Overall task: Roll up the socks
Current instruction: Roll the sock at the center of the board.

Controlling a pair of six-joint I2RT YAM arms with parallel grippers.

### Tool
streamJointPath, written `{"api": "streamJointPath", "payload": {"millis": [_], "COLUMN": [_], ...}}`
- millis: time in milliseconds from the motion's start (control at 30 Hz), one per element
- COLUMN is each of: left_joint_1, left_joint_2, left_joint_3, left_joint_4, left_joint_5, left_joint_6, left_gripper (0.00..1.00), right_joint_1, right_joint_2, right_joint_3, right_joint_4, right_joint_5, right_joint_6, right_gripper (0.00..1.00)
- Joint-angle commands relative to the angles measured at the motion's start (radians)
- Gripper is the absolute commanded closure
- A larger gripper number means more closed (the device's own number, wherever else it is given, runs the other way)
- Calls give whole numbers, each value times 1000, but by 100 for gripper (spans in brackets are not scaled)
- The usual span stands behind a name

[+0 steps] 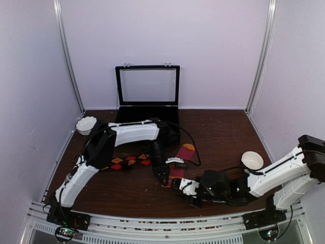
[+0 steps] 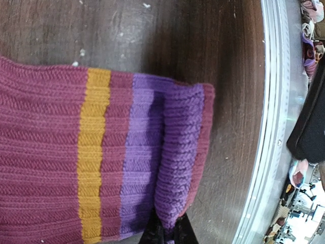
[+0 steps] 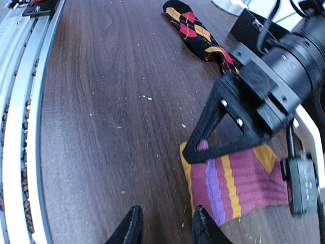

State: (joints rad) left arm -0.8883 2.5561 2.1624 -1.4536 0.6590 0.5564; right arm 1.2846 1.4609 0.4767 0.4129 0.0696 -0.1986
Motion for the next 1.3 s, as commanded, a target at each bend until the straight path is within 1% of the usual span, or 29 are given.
{"api": "streamJointPath", "payload": {"millis": [0, 200, 333, 533, 833, 933, 967, 1033, 1067, 1100, 1167, 1267], "left_joint_1": [0, 0, 0, 0, 0, 0, 0, 2, 4, 5, 7, 19], "left_joint_2": [44, 49, 56, 71, 71, 69, 67, 53, 35, 13, -36, -97], "left_joint_3": [30, 38, 40, 72, 71, 71, 70, 62, 46, 24, -20, -63], "left_joint_4": [-44, -39, -40, -62, -71, -73, -73, -67, -50, -26, 23, 63], "left_joint_5": [4, 2, -1, -3, -4, -3, -2, 1, 17, 25, 30, 62], "left_joint_6": [-13, -12, -13, -8, 1, 5, 8, 15, 22, 22, 23, 34], "left_gripper": [97, 97, 97, 97, 97, 96, 94, 84, 78, 74, 63, 54], "right_joint_1": [-9, -45, -72, -122, -139, -146, -148, -154, -160, -164, -169, -179], "right_joint_2": [76, 176, 199, 218, 266, 283, 287, 294, 299, 304, 310, 326], "right_joint_3": [79, 138, 155, 147, 131, 126, 124, 123, 122, 119, 109, 97], "right_joint_4": [-49, -30, -31, -29, 1, 7, 9, 8, 9, 12, 24, 24], "right_joint_5": [-15, -62, -75, -106, -93, -90, -92, -93, -93, -93, -95, -108], "right_joint_6": [-127, -166, -186, -195, -184, -176, -172, -162, -156, -150, -134, -114], "right_gripper": [66, 67, 67, 70, 72, 76, 79, 87, 91, 94, 97, 100]}}
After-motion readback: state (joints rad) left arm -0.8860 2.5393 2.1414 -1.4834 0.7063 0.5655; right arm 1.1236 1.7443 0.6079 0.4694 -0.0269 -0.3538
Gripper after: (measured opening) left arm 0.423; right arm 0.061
